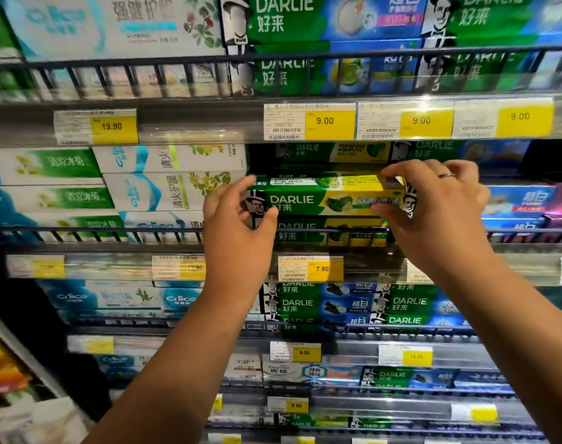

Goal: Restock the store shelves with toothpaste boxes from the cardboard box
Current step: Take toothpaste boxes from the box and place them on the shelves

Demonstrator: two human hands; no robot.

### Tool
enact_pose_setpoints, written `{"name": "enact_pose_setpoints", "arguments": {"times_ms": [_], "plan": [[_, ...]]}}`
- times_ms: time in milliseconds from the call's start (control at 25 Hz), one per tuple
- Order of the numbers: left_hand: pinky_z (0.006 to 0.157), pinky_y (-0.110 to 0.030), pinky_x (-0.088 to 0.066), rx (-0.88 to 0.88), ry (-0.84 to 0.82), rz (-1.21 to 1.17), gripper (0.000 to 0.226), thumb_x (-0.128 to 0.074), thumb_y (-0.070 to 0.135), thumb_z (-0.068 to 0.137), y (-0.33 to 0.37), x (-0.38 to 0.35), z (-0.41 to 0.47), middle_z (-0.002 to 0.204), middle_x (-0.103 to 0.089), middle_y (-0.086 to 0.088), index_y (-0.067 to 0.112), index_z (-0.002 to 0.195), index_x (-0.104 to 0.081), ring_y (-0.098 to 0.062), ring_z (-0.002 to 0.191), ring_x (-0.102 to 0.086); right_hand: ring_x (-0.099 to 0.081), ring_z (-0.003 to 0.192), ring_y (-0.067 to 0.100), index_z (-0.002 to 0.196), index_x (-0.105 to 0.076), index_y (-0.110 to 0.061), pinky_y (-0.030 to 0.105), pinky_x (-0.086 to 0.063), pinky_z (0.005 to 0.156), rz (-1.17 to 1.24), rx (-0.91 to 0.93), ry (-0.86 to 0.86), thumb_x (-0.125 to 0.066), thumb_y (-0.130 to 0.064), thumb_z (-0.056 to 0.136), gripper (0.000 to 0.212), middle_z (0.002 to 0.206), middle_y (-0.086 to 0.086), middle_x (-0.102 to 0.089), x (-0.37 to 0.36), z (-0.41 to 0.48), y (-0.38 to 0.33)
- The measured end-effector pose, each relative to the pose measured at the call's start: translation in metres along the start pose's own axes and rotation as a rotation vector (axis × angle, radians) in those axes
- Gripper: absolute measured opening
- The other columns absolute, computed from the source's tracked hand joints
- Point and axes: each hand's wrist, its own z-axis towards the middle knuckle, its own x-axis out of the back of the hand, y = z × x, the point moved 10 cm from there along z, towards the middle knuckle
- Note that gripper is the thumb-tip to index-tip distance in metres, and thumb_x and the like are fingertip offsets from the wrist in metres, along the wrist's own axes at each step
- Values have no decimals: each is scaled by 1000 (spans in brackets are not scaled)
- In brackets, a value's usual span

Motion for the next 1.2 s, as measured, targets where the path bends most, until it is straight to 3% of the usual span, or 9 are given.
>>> {"name": "enact_pose_setpoints", "arguments": {"times_ms": [160,360,440,640,800,920,1080,1200], "plan": [[103,-15,-34,-57,-17,68,53,-68,22,87,4,-8,-3,122,-33,9,29,136,-49,-9,114,-50,-36,118,38,113,-58,-25,47,-27,88,-179,-2,-40,-68,-39,82,36,108,9,-64,-13,3,1],[83,13,-19,-133,-28,251,60,-68,23,87,9,-14,-6,130,-31,0,21,142,-43,-13,118,-46,-32,122,39,120,-58,-26,49,-25,92,-272,2,-76,-63,-43,85,39,114,12,-61,-21,1,2],[86,9,-18,-150,-33,307,62,-67,25,87,11,-16,-7,136,-29,-4,20,143,-41,-14,121,-43,-32,122,39,123,-57,-26,48,-25,93,-286,3,-88,-61,-44,86,41,117,12,-60,-22,1,3],[99,-16,-25,-171,-66,389,67,-65,31,87,15,-20,-11,139,-28,-5,21,146,-35,-18,127,-38,-33,118,38,125,-55,-25,47,-27,90,-294,20,-101,-57,-44,88,42,117,13,-58,-24,2,4],[96,-16,-29,-98,-126,290,66,-65,31,88,6,-23,-12,137,-31,0,23,146,-35,-12,124,-40,-35,114,37,125,-55,-23,46,-27,89,-312,14,-102,-56,-40,89,40,117,12,-57,-25,5,9],[101,-20,-30,-138,-104,289,63,-64,30,88,7,-21,-14,136,-35,1,22,145,-38,-13,128,-39,-36,113,37,127,-54,-23,45,-27,88,-294,3,-95,-56,-38,90,40,118,12,-57,-25,4,10],[94,-17,-35,-116,-99,227,61,-65,29,88,5,-17,-12,134,-35,4,23,143,-41,-10,120,-46,-36,116,38,128,-55,-23,46,-26,89,-275,18,-86,-60,-36,88,42,119,11,-58,-27,1,7],[97,-20,-35,-140,-110,259,60,-64,29,88,4,-16,-12,135,-35,2,24,143,-41,-12,120,-46,-34,119,39,132,-52,-26,48,-25,92,-284,19,-104,-59,-37,88,45,124,8,-57,-29,-1,9]]}}
